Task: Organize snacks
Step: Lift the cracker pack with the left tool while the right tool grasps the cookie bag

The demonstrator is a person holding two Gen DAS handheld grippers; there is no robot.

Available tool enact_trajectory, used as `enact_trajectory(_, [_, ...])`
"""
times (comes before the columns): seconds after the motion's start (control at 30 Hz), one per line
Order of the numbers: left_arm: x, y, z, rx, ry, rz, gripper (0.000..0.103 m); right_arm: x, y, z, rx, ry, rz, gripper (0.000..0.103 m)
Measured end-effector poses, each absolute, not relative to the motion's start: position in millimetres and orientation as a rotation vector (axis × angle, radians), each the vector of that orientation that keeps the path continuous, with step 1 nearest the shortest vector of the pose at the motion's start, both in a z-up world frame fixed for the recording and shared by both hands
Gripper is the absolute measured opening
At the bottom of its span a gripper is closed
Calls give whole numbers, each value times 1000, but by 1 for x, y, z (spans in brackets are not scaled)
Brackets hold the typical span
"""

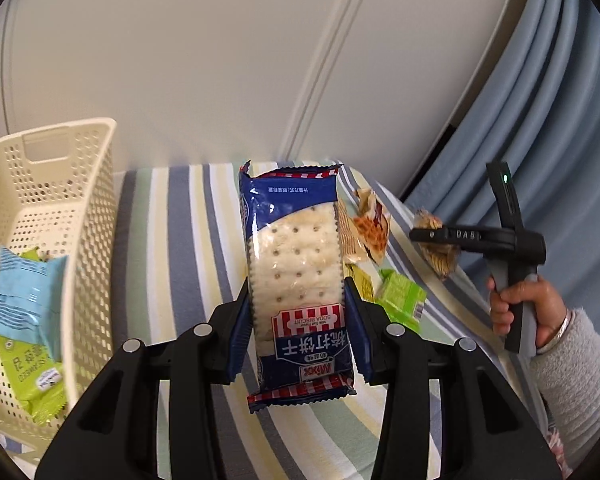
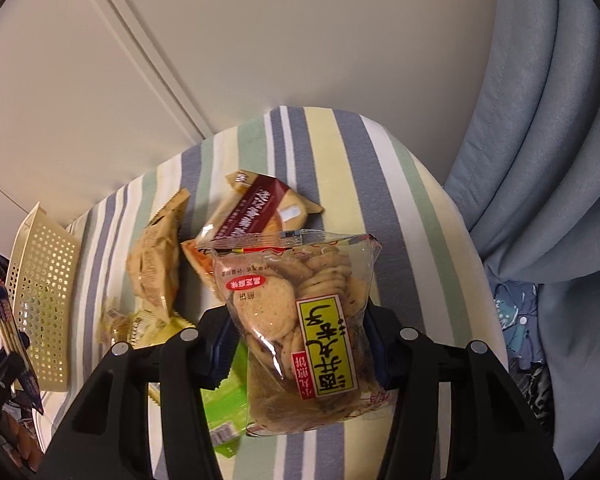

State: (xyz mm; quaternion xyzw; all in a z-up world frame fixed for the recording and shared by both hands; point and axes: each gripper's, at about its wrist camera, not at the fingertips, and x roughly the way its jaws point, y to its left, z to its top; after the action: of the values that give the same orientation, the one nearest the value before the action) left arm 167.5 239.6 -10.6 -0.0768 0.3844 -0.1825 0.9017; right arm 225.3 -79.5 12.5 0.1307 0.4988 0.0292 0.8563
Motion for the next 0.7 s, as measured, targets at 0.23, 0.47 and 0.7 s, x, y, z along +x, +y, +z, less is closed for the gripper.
enact_trajectory(0.23, [163, 278, 11, -197, 701, -262, 43, 221, -57, 25, 271, 1040, 104, 52])
enact_trajectory(0.47, [146, 341, 36, -185, 618, -13, 43, 215, -15, 39, 234, 1026, 180, 52])
enact_trajectory(0.7, [140, 387, 35, -170, 637, 142, 44, 211, 27, 55, 212, 1006, 263, 52])
